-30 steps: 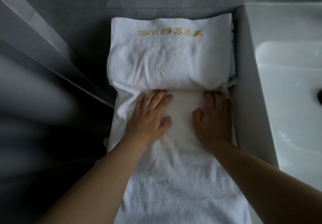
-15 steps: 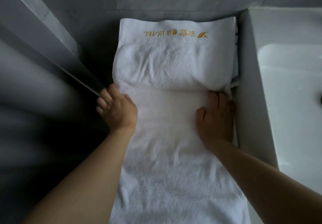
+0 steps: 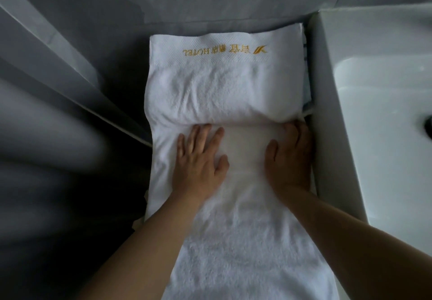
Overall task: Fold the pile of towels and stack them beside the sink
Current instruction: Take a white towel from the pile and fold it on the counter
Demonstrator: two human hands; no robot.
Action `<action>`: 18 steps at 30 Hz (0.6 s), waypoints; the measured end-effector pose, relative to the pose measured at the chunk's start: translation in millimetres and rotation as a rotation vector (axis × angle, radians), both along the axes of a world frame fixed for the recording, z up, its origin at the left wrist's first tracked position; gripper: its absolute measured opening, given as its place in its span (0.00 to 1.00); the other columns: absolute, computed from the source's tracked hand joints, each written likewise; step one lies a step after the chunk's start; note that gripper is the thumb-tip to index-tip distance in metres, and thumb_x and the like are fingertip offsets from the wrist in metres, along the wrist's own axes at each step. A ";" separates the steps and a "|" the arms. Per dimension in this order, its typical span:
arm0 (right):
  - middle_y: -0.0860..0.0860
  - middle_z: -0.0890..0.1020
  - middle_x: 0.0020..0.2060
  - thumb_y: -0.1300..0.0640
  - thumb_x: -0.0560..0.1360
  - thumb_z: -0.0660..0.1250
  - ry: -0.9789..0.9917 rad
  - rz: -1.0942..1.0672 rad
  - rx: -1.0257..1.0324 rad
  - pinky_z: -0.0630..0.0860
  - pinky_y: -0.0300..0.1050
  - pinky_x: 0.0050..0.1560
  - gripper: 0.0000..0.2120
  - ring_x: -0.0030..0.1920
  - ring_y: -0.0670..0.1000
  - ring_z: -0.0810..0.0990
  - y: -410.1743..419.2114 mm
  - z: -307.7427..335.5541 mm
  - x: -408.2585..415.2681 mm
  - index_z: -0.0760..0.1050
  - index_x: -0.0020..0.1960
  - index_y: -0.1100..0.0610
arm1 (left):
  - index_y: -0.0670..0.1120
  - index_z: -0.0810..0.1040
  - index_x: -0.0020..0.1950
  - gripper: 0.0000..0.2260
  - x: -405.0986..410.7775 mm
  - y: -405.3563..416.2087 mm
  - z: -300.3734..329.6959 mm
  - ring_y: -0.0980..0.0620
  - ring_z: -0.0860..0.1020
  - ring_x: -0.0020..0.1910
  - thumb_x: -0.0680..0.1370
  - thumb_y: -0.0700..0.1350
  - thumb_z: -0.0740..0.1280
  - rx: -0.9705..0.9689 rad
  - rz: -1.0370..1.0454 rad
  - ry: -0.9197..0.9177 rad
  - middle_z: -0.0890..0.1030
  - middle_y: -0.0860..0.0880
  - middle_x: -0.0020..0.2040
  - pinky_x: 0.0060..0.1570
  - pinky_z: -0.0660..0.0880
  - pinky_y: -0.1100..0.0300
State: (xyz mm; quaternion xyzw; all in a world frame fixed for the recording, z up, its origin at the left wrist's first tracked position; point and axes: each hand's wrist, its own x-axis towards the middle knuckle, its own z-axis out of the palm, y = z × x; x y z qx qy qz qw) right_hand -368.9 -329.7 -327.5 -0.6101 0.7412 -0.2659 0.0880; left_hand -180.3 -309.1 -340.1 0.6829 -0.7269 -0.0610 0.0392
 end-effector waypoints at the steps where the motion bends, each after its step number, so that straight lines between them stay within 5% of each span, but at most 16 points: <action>1: 0.65 0.68 0.67 0.61 0.73 0.64 -0.012 -0.013 -0.009 0.62 0.53 0.70 0.24 0.67 0.65 0.68 -0.1 3.6 0.3 0.68 0.69 0.66 | 0.55 0.62 0.79 0.30 0.1 -0.4 -0.2 0.47 0.56 0.79 0.76 0.60 0.53 -0.008 -0.002 0.001 0.60 0.50 0.80 0.76 0.51 0.40; 6: 0.63 0.67 0.68 0.64 0.73 0.60 0.040 -0.049 -0.012 0.56 0.51 0.72 0.24 0.68 0.64 0.65 -13.9 26.9 4.1 0.66 0.69 0.63 | 0.55 0.62 0.78 0.29 1.8 -3.6 -1.4 0.48 0.56 0.79 0.77 0.59 0.53 -0.035 0.004 0.016 0.61 0.51 0.79 0.76 0.52 0.41; 12: 0.63 0.79 0.52 0.63 0.75 0.55 -0.202 -0.106 0.057 0.70 0.51 0.54 0.17 0.55 0.65 0.75 -43.8 58.6 -4.0 0.65 0.64 0.58 | 0.55 0.60 0.79 0.29 2.0 -5.4 -0.2 0.49 0.56 0.79 0.77 0.59 0.52 -0.034 0.005 0.020 0.60 0.52 0.79 0.76 0.51 0.42; 18: 0.54 0.81 0.53 0.59 0.76 0.54 -0.206 0.114 0.155 0.71 0.46 0.47 0.13 0.53 0.59 0.77 -77.3 77.5 -19.1 0.74 0.57 0.52 | 0.55 0.62 0.78 0.29 2.4 -6.1 -0.9 0.50 0.57 0.78 0.77 0.59 0.52 -0.055 0.013 0.031 0.61 0.53 0.78 0.76 0.52 0.42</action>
